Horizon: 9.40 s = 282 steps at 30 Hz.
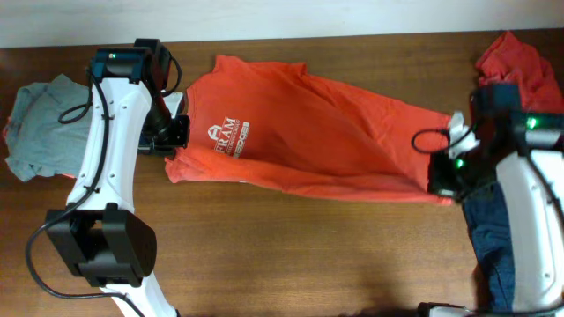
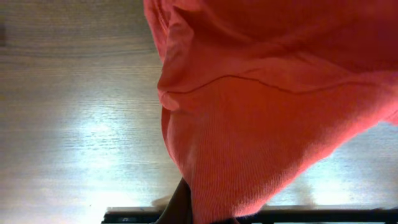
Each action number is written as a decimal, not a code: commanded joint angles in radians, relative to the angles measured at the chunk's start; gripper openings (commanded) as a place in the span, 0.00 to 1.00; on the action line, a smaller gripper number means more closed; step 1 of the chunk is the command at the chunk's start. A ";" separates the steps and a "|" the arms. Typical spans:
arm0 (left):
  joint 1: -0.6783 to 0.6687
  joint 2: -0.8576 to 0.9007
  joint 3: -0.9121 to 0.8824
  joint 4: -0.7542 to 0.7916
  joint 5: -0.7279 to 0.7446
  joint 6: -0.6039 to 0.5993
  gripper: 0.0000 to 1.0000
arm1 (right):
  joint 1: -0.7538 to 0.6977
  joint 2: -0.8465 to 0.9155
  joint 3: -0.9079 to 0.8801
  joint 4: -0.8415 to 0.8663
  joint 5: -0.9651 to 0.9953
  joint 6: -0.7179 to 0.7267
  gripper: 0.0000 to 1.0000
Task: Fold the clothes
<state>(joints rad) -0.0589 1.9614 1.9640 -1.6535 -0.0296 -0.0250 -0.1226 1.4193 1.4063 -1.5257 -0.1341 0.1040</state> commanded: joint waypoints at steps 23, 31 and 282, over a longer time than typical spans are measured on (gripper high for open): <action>-0.007 0.006 -0.082 0.529 -0.033 0.017 0.00 | -0.166 -0.053 -0.412 0.351 0.034 0.111 0.09; -0.055 0.032 -0.085 0.589 -0.029 0.017 0.01 | -0.166 -0.053 -0.426 0.483 0.034 0.115 0.06; -0.038 0.904 1.143 0.376 0.138 0.135 0.00 | 0.005 0.599 0.232 0.927 -0.050 -0.071 0.81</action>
<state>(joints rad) -0.0952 2.8784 3.0673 -1.2148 0.1192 0.1085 -0.1280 2.0178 1.6203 -0.5980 -0.1959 0.0433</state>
